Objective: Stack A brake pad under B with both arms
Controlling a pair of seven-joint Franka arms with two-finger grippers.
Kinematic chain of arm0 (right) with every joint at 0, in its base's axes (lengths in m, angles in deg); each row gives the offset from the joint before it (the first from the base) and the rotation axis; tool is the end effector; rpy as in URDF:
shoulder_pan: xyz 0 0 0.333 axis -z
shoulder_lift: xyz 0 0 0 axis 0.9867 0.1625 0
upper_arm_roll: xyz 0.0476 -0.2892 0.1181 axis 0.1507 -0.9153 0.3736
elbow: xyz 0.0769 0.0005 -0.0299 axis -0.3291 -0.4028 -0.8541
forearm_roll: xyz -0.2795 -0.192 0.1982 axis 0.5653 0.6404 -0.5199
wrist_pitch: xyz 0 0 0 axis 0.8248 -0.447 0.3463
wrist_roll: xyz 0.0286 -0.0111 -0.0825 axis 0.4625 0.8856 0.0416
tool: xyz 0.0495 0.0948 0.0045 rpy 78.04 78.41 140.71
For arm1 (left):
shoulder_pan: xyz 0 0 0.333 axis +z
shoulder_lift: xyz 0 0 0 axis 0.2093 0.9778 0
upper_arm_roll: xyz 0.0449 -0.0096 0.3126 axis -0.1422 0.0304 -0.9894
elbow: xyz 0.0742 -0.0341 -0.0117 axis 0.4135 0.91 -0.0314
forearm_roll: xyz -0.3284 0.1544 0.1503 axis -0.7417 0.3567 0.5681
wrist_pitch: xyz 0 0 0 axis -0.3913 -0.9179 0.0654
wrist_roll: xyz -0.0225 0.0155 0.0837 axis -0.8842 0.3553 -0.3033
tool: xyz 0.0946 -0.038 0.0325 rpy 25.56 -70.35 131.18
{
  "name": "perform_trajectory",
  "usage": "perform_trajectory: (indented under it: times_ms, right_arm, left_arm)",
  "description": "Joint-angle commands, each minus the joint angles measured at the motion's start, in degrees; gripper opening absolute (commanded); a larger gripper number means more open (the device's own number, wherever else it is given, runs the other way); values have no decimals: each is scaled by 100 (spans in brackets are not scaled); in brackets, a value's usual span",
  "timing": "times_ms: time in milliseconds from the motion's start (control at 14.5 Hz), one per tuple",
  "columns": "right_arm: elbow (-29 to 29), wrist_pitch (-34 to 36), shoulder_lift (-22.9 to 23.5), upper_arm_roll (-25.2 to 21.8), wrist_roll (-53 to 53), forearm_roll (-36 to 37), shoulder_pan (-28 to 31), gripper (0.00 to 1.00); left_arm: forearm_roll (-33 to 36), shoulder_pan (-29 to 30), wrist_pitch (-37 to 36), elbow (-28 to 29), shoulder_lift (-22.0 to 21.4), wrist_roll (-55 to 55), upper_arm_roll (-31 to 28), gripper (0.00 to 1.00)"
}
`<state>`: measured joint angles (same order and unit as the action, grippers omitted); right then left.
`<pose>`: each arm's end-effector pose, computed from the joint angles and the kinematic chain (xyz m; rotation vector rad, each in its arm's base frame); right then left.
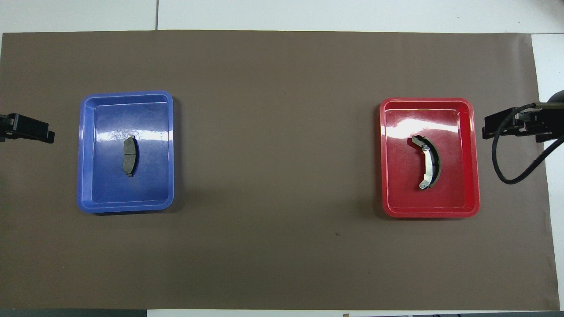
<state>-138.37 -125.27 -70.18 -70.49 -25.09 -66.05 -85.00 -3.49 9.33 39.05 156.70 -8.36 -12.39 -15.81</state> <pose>0.5408 0.0055 0.6234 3.1180 -0.1536 -0.0315 0.5553 0.0035 0.6005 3.1139 -0.1889 -0.0446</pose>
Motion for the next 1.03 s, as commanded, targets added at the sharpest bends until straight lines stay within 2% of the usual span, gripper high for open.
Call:
perform_trajectory:
  times_ms: [0, 207, 551, 964]
  right_arm:
    - [-49, -40, -34, 46, 41, -30, 31, 100]
    - [-58, -40, -34, 46, 41, -30, 31, 100]
    - [-58, -40, -34, 46, 41, -30, 31, 100]
    - [-58, -40, -34, 46, 41, -30, 31, 100]
  left_arm:
    - [94, -68, 653, 657, -247, -52, -19, 99]
    - [86, -85, 1663, 1518, -335, -52, -19, 99]
    - [77, -305, 3210, 2749, -203, -26, -19, 99]
    - [77, -314, 4072, 3207, 350, -52, -19, 98]
